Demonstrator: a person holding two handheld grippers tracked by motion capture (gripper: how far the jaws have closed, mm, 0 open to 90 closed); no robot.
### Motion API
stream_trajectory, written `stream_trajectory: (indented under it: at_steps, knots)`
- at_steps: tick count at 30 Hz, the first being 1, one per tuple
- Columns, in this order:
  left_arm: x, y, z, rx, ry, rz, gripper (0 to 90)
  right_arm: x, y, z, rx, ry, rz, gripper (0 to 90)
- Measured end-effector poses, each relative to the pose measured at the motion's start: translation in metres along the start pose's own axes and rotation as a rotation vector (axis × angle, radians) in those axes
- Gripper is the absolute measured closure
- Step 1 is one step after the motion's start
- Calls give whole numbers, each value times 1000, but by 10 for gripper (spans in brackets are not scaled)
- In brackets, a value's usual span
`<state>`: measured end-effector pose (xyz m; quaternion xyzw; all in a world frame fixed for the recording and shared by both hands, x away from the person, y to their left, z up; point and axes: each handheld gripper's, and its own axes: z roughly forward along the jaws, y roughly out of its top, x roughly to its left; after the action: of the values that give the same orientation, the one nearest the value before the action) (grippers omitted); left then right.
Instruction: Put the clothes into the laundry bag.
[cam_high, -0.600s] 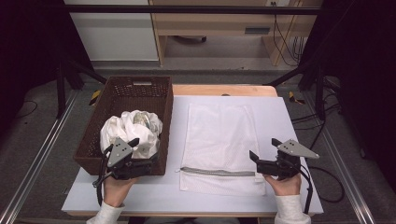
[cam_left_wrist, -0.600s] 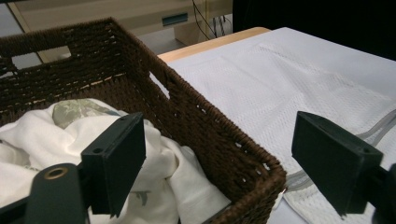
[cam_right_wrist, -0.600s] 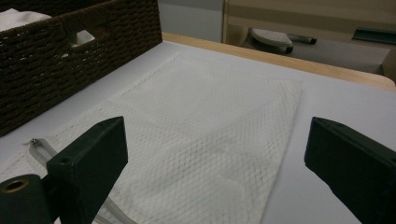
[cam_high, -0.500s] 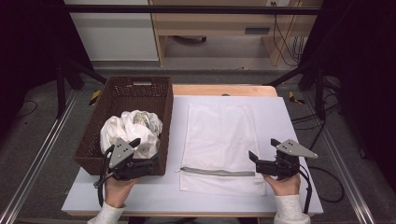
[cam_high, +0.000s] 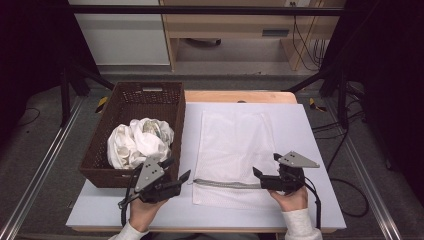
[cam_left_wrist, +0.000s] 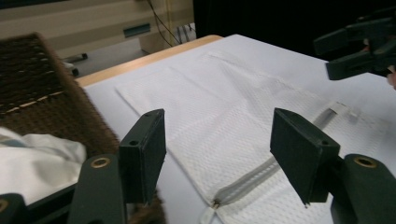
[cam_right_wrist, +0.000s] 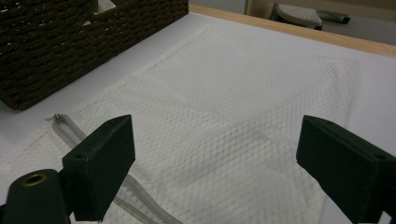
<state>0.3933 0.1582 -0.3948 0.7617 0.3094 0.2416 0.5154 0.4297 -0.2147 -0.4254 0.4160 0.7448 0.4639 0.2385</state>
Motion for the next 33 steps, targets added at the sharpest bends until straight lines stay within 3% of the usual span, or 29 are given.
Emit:
stream_trajectory:
  at_steps: [3,5,10,18,21,26,33]
  knots:
    - [-12,-3,11,30,-38,8,386,5,-1,4,5,17,-7,147]
    - [-22,-8,20,54,-49,42,407,9,-2,7,10,34,-11,166]
    - [-42,-27,49,166,-129,76,512,17,-8,19,69,75,-29,225]
    - [-53,-46,72,261,-207,73,661,31,-16,35,152,100,-74,307]
    - [-53,-49,75,281,-220,69,720,34,-19,38,164,107,-80,345]
    - [-56,-55,82,316,-221,92,796,39,-24,46,230,117,-98,449]
    - [-61,-60,88,339,-231,97,827,43,-29,52,271,113,-138,541]
